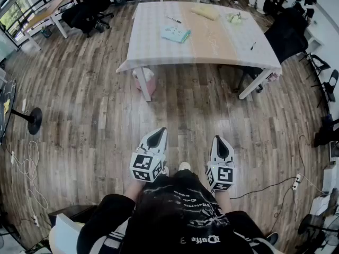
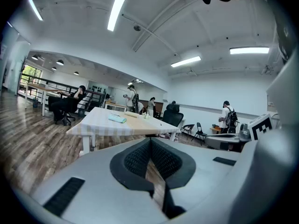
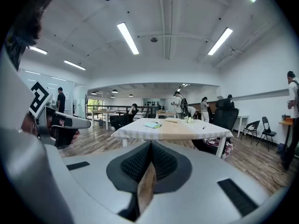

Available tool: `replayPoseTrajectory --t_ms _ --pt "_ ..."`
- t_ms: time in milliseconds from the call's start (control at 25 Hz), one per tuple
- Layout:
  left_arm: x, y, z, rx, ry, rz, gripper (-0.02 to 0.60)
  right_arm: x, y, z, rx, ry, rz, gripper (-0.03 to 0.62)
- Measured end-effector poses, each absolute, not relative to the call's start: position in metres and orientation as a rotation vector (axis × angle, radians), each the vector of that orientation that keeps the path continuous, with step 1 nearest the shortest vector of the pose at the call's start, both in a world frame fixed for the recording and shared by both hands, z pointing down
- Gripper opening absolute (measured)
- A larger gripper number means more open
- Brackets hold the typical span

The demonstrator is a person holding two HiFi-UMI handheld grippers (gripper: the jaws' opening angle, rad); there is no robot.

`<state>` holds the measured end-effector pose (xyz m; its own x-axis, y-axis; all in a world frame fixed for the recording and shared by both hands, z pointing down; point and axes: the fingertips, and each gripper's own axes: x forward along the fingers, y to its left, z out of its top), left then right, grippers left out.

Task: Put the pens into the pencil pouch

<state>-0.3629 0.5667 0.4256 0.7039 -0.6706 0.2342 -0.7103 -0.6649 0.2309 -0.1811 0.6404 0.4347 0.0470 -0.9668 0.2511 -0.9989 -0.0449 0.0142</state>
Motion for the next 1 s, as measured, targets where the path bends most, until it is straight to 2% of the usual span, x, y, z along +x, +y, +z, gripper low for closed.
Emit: replayPoseTrajectory --t_ms 680,880,1000 --pt "-0.342 0.565 0.435 2.616 -1.034 0.198 0.020 -0.163 0.635 0.442 2.121 -2.068 0.257 0.011" --pt "-0.330 0.566 0.438 2.613 -1.015 0.190 0.025 -0.149 0.634 0.443 2.130 -2.098 0.267 0.088" --pt "-0.322 0.564 0.437 2.619 -0.996 0.183 0.123 -0.140 0.633 0.442 2.124 -2.101 0.271 0.129"
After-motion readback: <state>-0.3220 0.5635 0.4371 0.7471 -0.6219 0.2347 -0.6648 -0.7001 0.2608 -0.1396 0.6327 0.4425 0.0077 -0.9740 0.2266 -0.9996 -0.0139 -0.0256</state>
